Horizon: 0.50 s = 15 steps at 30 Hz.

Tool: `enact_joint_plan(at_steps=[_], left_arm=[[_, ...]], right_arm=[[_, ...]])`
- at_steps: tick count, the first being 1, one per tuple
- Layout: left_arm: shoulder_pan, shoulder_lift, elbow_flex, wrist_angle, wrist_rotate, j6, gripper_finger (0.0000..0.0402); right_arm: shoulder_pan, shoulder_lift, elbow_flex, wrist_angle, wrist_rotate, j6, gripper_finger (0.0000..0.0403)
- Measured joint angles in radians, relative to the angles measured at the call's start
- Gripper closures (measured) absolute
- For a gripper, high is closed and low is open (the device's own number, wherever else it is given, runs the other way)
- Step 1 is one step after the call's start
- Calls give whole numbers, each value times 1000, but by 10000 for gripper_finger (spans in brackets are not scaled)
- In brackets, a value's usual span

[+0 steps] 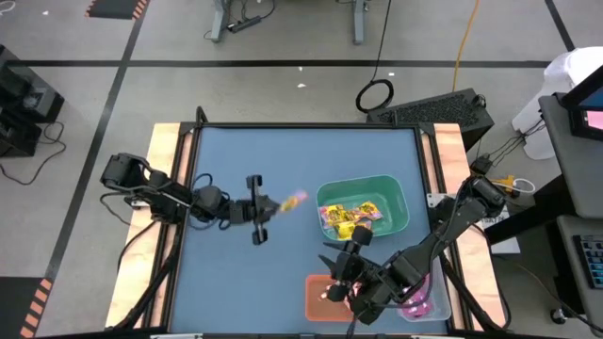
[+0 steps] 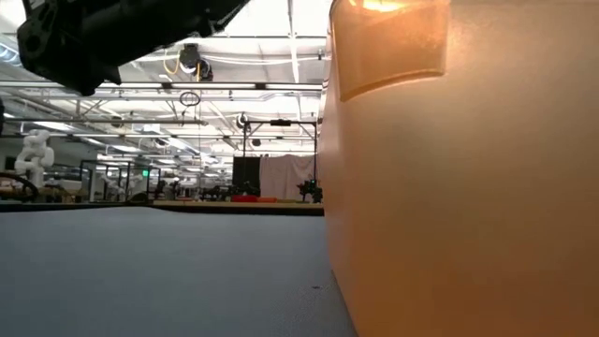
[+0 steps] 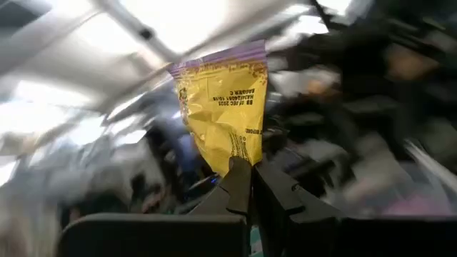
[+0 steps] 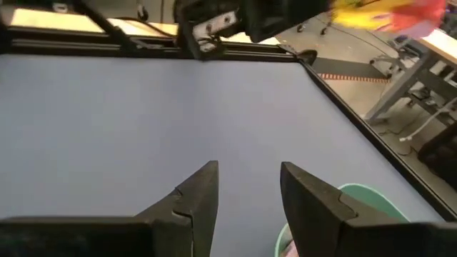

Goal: Sort candy
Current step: Put the yellow candy pack into the green bin

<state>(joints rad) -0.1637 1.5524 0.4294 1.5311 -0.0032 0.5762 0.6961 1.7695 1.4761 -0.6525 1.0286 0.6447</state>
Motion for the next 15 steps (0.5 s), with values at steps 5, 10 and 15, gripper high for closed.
enact_joint_plan(at_steps=[5,10,15], left_arm=[[21,0,0,32,-95,-333,391],[40,0,0,7,-111,-724,391],[36,0,-9,-38,-21,-901,391]], right_arm=[[-50,0,0,61,0,-48,262],[-87,0,0,112,-8,-86,262],[-103,0,0,110,-8,-88,261]])
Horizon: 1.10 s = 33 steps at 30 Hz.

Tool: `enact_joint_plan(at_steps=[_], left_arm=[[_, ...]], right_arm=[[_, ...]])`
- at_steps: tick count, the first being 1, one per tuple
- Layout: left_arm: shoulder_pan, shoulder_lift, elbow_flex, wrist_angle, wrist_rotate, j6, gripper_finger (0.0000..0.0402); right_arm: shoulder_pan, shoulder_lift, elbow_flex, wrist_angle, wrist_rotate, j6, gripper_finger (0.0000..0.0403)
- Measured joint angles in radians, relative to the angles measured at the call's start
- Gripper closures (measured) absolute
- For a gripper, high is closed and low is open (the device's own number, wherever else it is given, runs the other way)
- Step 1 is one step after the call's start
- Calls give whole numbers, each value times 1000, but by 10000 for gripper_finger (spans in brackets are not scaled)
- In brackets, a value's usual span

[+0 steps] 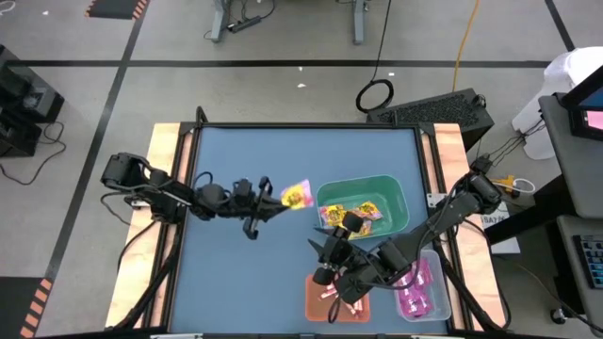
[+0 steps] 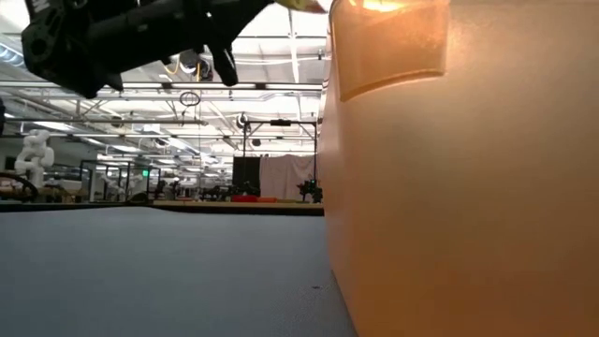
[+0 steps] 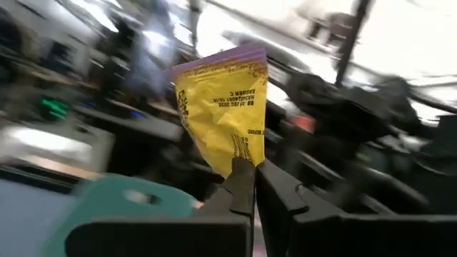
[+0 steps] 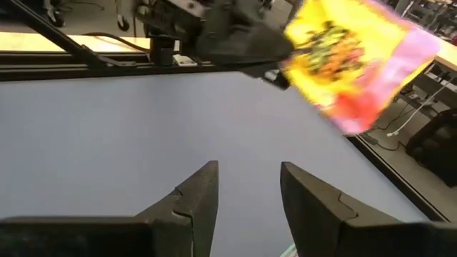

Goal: Sort candy
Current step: Put the yellow candy pack into the green bin

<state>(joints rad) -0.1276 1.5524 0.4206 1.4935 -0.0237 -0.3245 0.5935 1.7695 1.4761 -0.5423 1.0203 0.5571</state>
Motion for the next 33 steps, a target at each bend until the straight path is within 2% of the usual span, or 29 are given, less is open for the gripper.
enact_joint_plan(at_steps=[4,8,13,18,20,29,33], left_arm=[[-7,0,-1,-7,125,-68,391],[-27,0,-2,8,148,-76,391],[-38,0,-2,-15,229,41,391],[-44,0,-2,-38,277,153,391],[-45,0,-2,-38,278,188,391],[-52,0,-2,-48,282,338,391],[-58,0,-2,-69,285,415,391]], right_arm=[[-1,0,0,0,-3,4,261],[10,-6,0,-6,-38,-5,261],[31,-80,-1,-18,-46,-106,261],[28,-181,-1,-15,-173,-194,260],[19,-210,0,-15,-191,-206,255],[-84,-212,0,23,-240,-234,179],[-120,-185,-1,105,-326,-297,149]])
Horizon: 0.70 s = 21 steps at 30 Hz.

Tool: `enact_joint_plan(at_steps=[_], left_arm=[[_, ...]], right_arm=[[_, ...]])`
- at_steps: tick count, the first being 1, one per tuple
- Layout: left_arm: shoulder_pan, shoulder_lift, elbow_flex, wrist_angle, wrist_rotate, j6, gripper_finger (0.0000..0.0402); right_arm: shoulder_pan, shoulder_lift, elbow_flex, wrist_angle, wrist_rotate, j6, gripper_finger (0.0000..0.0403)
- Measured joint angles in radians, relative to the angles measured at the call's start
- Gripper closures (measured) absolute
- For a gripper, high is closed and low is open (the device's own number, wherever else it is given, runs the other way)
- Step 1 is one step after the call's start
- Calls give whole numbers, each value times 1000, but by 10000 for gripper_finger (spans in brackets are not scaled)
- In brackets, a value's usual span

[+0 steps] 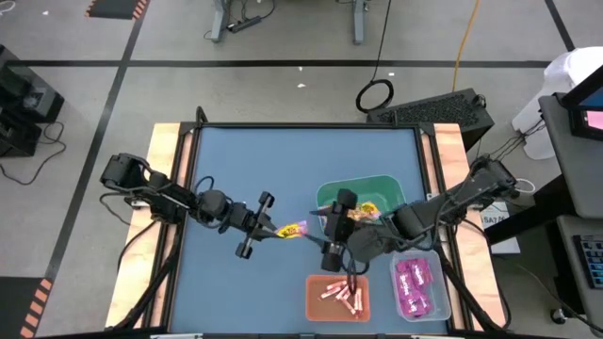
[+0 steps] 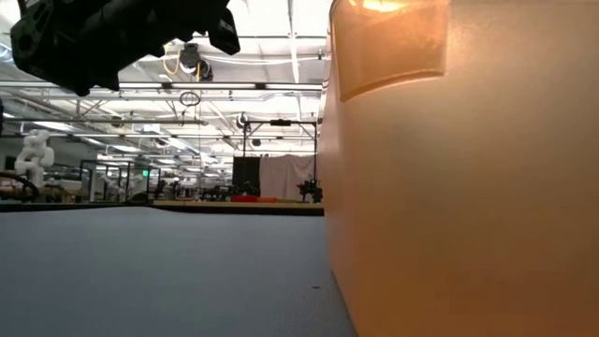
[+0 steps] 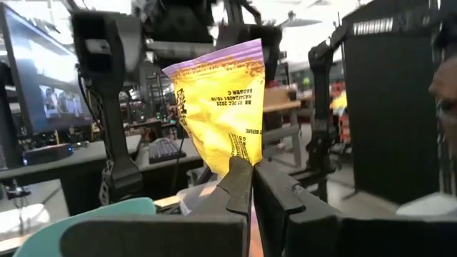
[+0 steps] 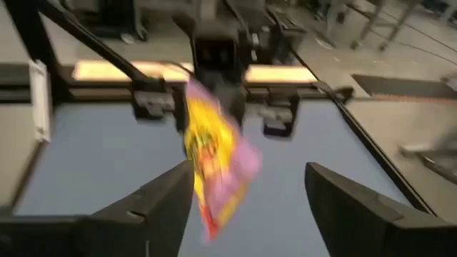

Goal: Sort candy
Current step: Put the yellow candy pack into the green bin

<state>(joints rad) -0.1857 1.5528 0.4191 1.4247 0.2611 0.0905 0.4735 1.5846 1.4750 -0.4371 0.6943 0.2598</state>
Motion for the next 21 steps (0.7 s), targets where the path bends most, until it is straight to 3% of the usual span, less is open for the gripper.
enact_joint_plan(at_steps=[10,21], left_arm=[[-1,0,0,-19,0,86,391],[0,0,0,-22,0,110,391]], right_arm=[[-57,46,0,97,-103,-63,142],[-73,80,0,136,-150,-90,227]])
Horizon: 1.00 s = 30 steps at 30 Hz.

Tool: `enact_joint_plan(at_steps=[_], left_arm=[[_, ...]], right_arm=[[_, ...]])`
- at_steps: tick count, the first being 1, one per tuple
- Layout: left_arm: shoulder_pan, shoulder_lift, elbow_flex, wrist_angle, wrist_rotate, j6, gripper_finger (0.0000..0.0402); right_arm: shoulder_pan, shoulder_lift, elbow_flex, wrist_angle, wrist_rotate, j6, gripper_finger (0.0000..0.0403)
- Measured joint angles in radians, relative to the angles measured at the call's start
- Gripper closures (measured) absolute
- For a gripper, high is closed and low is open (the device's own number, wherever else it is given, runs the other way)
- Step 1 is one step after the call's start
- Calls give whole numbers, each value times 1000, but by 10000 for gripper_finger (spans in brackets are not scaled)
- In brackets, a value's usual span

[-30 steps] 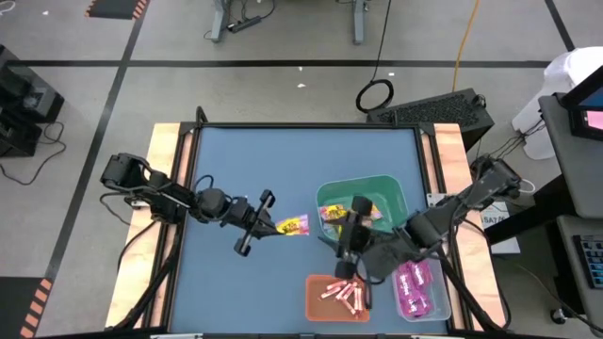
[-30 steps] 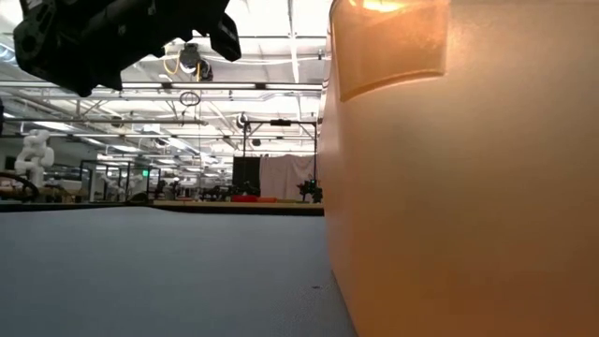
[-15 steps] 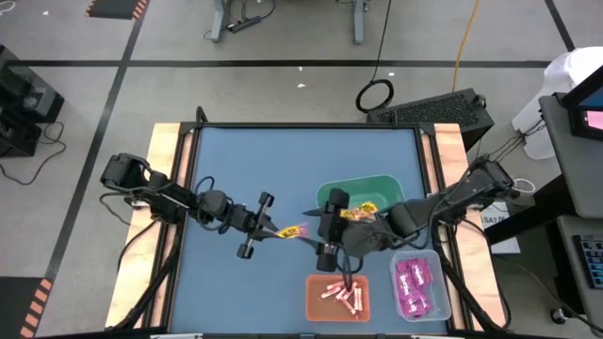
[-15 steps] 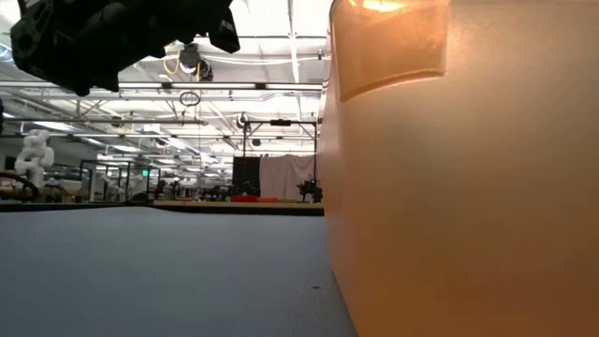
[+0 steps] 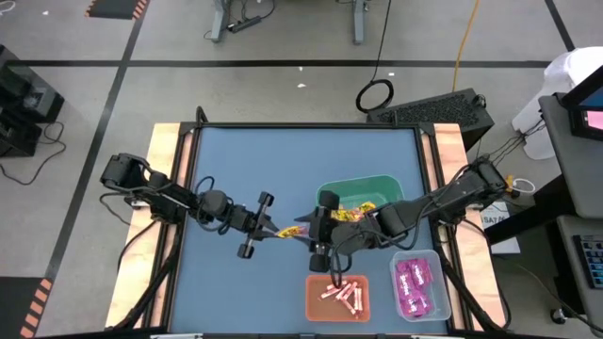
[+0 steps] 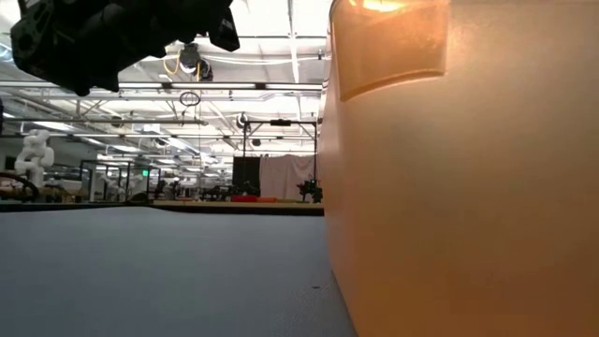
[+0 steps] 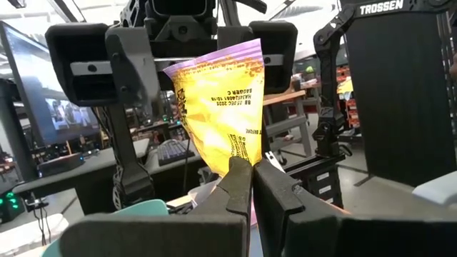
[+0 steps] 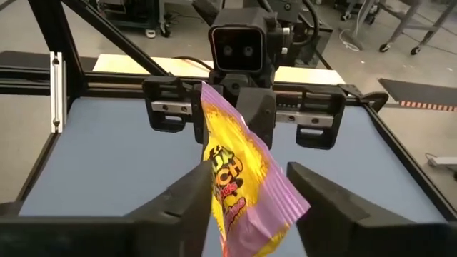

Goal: Sort candy
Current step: Put the yellow candy pack into the green bin

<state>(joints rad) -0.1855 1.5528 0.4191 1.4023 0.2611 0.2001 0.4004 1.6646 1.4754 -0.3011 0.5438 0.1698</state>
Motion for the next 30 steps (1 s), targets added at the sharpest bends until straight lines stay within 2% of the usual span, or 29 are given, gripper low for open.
enact_joint_plan(at_steps=[13,17,22,30], left_arm=[[2,0,0,-5,-17,-6,391],[2,0,0,-1,-65,-60,379],[2,0,0,2,-69,-76,326],[2,0,0,4,-75,-188,229]], right_arm=[[2,0,0,13,-10,-30,390],[13,-1,0,10,-19,-28,394],[42,-29,0,-63,-19,17,401],[132,-129,1,-359,-52,286,402]])
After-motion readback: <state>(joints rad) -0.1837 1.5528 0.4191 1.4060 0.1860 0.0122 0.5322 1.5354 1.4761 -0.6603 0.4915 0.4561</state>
